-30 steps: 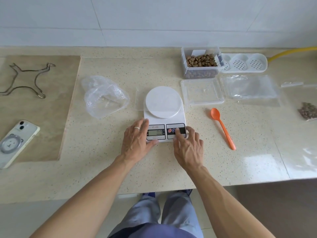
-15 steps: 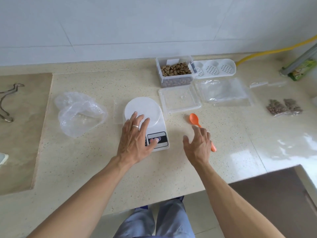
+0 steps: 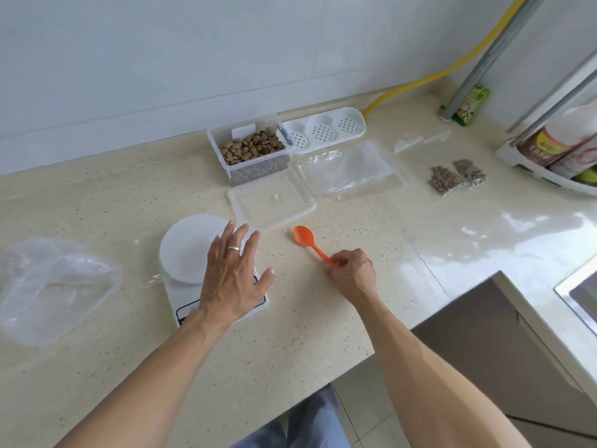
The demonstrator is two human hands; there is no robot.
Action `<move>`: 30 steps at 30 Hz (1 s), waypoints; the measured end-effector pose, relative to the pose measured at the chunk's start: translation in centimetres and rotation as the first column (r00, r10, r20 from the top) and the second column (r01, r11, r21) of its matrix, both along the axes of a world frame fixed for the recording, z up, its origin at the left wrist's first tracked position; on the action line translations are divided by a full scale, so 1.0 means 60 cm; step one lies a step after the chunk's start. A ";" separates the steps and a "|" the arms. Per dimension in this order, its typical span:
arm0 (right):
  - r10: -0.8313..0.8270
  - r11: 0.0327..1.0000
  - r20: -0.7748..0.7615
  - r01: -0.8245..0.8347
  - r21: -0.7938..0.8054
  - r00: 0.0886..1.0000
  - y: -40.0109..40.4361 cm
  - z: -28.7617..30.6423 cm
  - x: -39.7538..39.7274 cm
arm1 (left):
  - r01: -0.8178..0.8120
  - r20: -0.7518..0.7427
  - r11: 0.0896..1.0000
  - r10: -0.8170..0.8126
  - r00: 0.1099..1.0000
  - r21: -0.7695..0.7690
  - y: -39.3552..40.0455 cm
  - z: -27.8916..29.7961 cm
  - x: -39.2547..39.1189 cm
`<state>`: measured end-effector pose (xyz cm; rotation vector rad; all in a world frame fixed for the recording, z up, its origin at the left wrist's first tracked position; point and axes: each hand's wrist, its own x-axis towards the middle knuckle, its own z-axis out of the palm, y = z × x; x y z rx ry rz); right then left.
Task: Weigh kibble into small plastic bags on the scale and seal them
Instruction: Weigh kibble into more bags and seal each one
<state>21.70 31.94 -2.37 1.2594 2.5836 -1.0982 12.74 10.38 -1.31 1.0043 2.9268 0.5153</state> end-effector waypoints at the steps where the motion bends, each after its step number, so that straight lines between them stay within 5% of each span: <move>1: 0.002 0.999 -0.005 -0.003 -0.044 1.000 0.000 0.005 -0.003 | -0.007 -0.001 1.000 0.007 1.000 -0.003 -0.004 0.000 -0.005; 6: -0.023 0.953 -0.167 -0.029 -0.302 0.986 -0.018 0.033 -0.042 | -0.106 0.006 0.994 0.106 0.994 0.018 -0.039 0.005 -0.035; 17: 0.225 0.883 -0.154 -0.268 -0.386 0.962 -0.106 0.037 -0.203 | -0.338 -0.005 0.941 0.338 0.941 -0.032 -0.090 0.025 -0.084; 23: 0.260 0.688 -0.296 -0.391 -0.611 0.919 -0.096 0.074 -0.235 | -0.359 0.062 0.933 0.358 0.932 0.003 -0.053 0.061 -0.131; 26: 0.302 0.627 -0.359 -0.468 -0.623 0.883 -0.075 0.110 -0.253 | -0.367 0.172 0.926 0.350 0.921 0.083 -0.018 0.095 -0.165; 30: 0.401 0.629 -0.409 -0.571 -0.528 0.820 -0.039 0.160 -0.277 | -0.463 0.512 0.844 0.281 0.812 0.270 0.016 0.151 -0.184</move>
